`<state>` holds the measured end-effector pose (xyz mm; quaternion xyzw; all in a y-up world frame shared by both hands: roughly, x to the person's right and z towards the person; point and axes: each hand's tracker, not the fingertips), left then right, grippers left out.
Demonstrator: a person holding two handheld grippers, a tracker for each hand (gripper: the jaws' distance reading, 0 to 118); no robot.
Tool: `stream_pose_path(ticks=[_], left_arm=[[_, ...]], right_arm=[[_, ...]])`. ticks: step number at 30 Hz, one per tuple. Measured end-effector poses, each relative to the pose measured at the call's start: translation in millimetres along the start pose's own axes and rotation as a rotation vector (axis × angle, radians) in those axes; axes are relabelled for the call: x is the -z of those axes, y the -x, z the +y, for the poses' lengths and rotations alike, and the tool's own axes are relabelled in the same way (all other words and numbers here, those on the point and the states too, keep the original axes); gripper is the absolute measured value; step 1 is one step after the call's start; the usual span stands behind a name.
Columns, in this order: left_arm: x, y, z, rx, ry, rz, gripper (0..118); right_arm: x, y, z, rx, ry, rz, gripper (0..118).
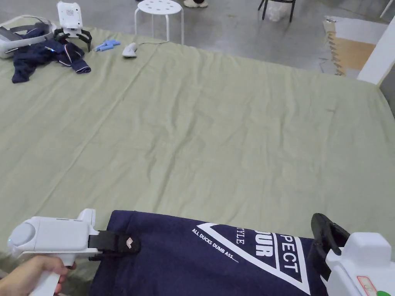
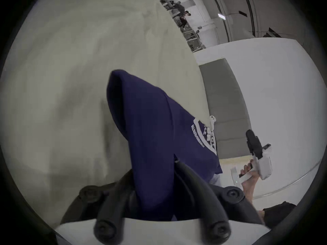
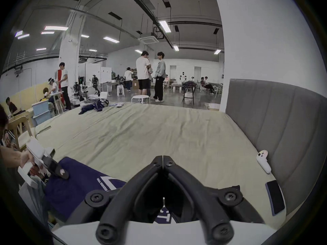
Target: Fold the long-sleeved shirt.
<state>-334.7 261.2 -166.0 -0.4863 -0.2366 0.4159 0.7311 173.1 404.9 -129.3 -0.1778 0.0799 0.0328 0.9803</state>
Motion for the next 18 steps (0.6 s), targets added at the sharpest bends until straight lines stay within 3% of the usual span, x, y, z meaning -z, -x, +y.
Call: stream_pose_path(ticks=[5,11,15,18], left_arm=[[-41,-24,52,0.090,-0.105,-0.015,15],[-114,-35,112,0.113,-0.190,0.132,15],[-170,-24,148,0.110,-0.245,0.303,15],[-183,-33,152,0.101,-0.252,0.304,15]], right_arm=[[10,5,-1,0.003,-0.018,-0.022,0],[24,12,18,-0.006,-0.058,-0.009,0],[31,14,29,-0.010,-0.076,-0.001,0],[34,16,31,-0.015,-0.080,-0.005,0]])
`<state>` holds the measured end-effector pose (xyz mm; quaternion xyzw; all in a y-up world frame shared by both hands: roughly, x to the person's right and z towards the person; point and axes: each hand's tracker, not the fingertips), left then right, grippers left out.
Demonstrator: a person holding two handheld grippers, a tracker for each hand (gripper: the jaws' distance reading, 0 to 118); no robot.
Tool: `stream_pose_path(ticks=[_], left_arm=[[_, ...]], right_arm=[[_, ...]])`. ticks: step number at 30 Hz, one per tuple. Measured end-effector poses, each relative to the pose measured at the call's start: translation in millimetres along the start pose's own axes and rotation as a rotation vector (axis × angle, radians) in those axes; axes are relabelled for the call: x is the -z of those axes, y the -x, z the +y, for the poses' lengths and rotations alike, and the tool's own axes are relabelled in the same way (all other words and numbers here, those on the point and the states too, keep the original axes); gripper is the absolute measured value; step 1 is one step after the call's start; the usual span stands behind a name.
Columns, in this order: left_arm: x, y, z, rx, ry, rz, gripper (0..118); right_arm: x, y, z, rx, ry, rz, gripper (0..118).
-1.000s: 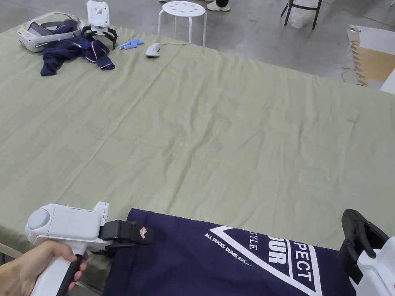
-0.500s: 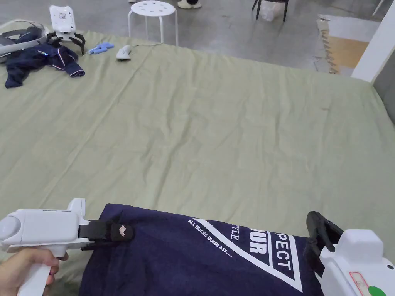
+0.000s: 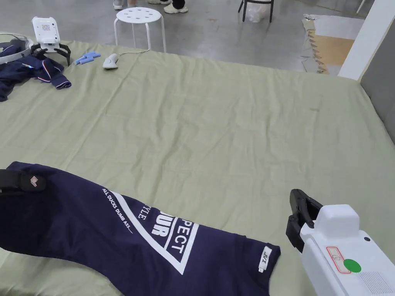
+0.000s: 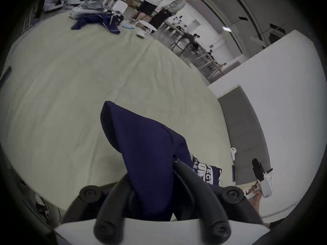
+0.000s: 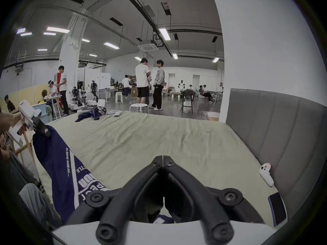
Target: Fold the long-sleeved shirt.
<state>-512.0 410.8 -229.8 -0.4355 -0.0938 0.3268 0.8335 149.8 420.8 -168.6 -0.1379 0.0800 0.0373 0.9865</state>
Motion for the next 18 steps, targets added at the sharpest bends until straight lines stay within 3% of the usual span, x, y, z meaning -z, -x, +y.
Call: stream_pose_path(ticks=[6,8,10,14,18], left_arm=[[30,-81,-47,0.052,0.112,-0.101,15],[51,-117,-74,0.160,0.118,-0.098,15],[77,-159,-107,0.183,0.181,-0.131,15],[154,-200,-153,0.135,0.264,-0.198,15],[205,-265,-212,0.191,0.368,-0.134,15]], right_arm=[[-1,-3,-7,0.022,0.012,-0.003,0],[-4,-6,-10,0.024,0.017,-0.004,0],[-8,-11,-12,0.026,0.020,-0.010,0],[-18,-24,-17,0.052,0.030,-0.034,0],[-31,-38,-21,0.043,0.036,-0.071,0]])
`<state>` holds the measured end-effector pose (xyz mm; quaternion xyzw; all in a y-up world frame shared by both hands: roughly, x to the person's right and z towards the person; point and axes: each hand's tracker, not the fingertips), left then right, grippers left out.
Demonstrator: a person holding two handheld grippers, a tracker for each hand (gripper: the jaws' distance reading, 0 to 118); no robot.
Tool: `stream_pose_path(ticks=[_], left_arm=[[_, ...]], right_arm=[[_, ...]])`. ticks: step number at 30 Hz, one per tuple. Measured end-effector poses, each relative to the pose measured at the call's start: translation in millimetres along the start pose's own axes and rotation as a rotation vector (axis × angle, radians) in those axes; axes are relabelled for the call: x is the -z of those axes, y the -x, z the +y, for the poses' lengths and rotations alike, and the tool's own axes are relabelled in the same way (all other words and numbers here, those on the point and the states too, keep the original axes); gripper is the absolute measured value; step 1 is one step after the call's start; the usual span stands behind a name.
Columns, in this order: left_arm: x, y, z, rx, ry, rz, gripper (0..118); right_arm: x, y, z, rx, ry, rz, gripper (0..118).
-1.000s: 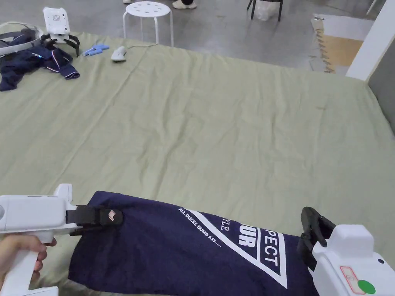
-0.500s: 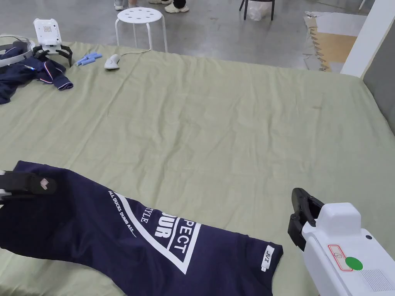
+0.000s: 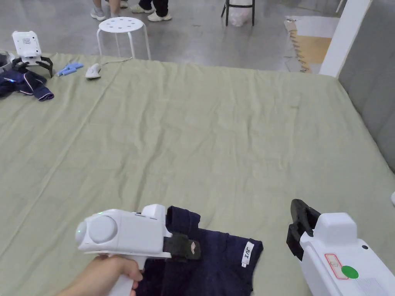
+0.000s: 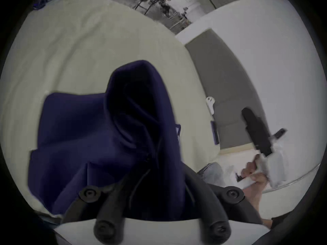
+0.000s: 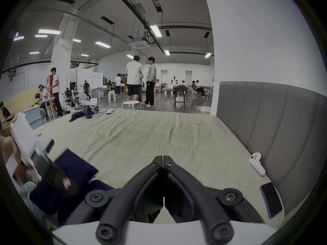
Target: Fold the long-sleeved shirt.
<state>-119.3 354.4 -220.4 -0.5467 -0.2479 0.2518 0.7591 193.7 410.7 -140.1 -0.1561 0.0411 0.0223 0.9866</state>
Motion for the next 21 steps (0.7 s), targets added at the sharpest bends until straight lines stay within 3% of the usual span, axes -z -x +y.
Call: stream_pose_path(ticks=[4,5,6,8,9,10,12,16,17,19,20,21], left_arm=[[39,-33,-17,-0.012,0.064,-0.081,16],[41,-43,-20,0.019,0.066,-0.082,22],[40,-54,-21,0.041,0.061,-0.072,36],[19,-69,-23,0.106,0.043,-0.136,95],[7,-74,-23,0.116,0.002,-0.174,109],[-11,-77,-20,0.123,-0.049,-0.197,111],[-47,-65,-10,0.146,-0.151,-0.224,110],[-98,-16,10,0.102,-0.234,-0.139,110],[-99,0,14,0.066,-0.235,-0.124,103],[-89,35,19,-0.039,-0.195,-0.090,62],[-75,49,19,-0.045,-0.146,-0.103,32],[-62,58,15,-0.071,-0.123,-0.078,24]], right_arm=[[-5,-16,-3,0.025,0.008,-0.025,0],[-5,-19,-4,0.032,0.009,-0.030,0],[-5,-22,-5,0.038,0.008,-0.032,0],[-5,-24,-4,0.043,0.008,-0.035,0],[-6,-24,-4,0.045,0.005,-0.037,0],[-5,-25,-4,0.047,0.002,-0.034,0],[-5,-26,-3,0.051,-0.005,-0.034,0],[-4,-25,-3,0.055,-0.010,-0.027,0],[-3,-25,-3,0.057,-0.011,-0.024,0],[-3,-24,-5,0.064,-0.009,-0.021,0],[-3,-24,-6,0.068,-0.006,-0.018,0],[-2,-23,-7,0.072,-0.003,-0.018,0]])
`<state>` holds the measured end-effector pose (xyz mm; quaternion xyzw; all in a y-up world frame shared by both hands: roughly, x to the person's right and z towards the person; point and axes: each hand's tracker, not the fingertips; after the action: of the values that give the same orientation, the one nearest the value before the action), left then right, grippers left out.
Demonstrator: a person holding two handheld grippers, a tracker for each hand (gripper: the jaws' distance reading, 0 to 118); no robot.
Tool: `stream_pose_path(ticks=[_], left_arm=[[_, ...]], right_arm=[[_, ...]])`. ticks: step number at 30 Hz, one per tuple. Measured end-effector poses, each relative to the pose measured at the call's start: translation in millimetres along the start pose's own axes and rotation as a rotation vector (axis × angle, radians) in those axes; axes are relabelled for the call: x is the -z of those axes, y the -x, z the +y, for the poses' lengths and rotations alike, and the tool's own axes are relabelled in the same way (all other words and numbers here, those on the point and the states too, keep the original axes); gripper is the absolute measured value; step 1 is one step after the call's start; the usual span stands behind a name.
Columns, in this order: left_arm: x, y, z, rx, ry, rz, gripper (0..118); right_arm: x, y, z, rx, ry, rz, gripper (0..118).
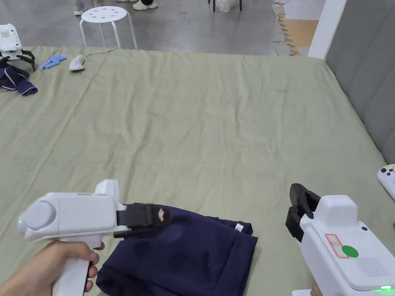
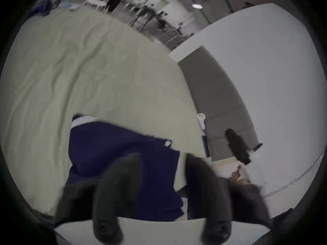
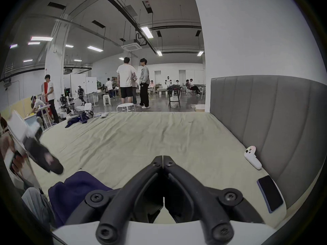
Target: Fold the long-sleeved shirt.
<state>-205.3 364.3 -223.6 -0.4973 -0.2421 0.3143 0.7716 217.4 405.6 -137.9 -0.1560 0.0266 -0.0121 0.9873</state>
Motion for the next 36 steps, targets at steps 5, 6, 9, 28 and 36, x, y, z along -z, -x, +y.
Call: stream_pose_path(ticks=[5,6,9,28,36], left_arm=[[76,39,-34,-0.103,0.195,-0.052,9],[90,26,-48,-0.130,0.213,-0.072,9],[118,8,-55,-0.085,0.235,-0.080,7],[-68,17,-2,0.067,-0.164,-0.053,4],[-61,95,8,-0.028,-0.088,-0.060,6]], right_arm=[[-2,-2,-8,-0.001,0.021,-0.002,0],[-3,-3,-9,-0.004,0.026,-0.007,0],[-5,-8,-12,-0.015,0.042,-0.020,0],[70,55,-60,0.390,0.447,0.513,0],[108,63,-130,0.529,0.717,0.495,0]])
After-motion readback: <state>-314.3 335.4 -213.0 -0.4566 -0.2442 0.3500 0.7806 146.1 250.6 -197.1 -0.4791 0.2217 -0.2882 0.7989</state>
